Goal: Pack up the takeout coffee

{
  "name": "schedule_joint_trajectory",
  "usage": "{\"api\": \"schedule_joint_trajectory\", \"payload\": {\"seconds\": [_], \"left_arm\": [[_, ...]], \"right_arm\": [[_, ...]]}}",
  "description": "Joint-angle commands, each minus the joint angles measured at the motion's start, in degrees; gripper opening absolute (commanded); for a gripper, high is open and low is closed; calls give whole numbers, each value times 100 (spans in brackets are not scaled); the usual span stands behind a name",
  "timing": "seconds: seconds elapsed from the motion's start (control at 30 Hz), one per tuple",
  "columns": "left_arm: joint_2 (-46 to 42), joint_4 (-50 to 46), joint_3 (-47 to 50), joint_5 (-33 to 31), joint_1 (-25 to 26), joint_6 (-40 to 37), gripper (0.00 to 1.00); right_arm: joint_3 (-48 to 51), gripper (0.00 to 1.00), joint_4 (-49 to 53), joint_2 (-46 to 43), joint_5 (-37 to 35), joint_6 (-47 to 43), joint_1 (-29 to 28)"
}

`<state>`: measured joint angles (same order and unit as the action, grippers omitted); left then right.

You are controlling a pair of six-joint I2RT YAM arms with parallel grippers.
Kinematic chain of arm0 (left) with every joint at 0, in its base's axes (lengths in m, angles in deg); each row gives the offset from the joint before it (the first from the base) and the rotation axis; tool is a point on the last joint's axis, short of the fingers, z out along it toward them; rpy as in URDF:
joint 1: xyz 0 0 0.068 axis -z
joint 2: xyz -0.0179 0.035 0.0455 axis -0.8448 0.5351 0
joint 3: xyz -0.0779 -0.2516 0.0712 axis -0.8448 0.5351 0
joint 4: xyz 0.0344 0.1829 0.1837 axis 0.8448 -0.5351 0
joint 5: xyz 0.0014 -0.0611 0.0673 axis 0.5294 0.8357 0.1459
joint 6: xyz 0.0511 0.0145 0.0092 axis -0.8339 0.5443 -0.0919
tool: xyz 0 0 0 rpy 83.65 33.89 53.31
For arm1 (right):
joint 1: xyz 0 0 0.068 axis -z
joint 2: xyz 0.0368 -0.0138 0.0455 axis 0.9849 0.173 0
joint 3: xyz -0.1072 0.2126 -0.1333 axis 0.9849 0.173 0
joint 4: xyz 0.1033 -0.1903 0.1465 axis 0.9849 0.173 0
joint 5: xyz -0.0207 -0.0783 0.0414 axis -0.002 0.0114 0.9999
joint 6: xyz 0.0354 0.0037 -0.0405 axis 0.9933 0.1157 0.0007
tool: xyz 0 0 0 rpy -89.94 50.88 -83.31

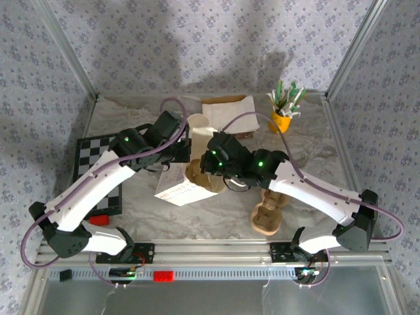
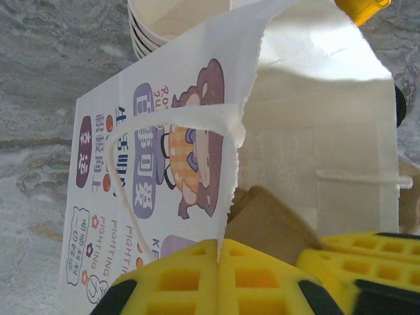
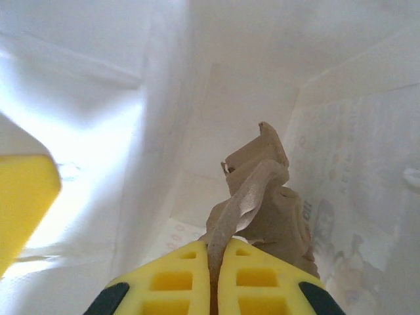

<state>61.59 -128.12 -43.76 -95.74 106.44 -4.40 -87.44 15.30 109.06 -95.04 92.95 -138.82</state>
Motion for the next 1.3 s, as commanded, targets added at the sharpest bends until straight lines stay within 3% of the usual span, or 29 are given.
{"api": "schedule_joint_trajectory", "payload": {"seconds": [0.0,0.33,0.4,0.6,0.7,0.8,1.27], "left_arm": [[-88,-465,-341,122,-83,114,0],[72,-488,-369,370,-278,509,0],[119,-454,-415,372,-283,485,0],[304,-712,-632,388,-348,328,24],[171,-717,-617,420,-466,275,30],[41,-729,-628,502,-594,228,34],[-39,-857,-1710,501,-796,29,46]], "right_arm": [[-411,0,710,-149,-343,-717,-60],[-1574,0,1798,13,-405,-2165,-237],[-1566,0,1773,-8,-44,-2259,-217],[-1783,0,1783,16,54,-2359,-157],[-1875,0,1779,-66,258,-2407,-44],[-1961,0,1723,-104,684,-2380,64],[-3119,0,2382,-267,1024,-2738,323]]}}
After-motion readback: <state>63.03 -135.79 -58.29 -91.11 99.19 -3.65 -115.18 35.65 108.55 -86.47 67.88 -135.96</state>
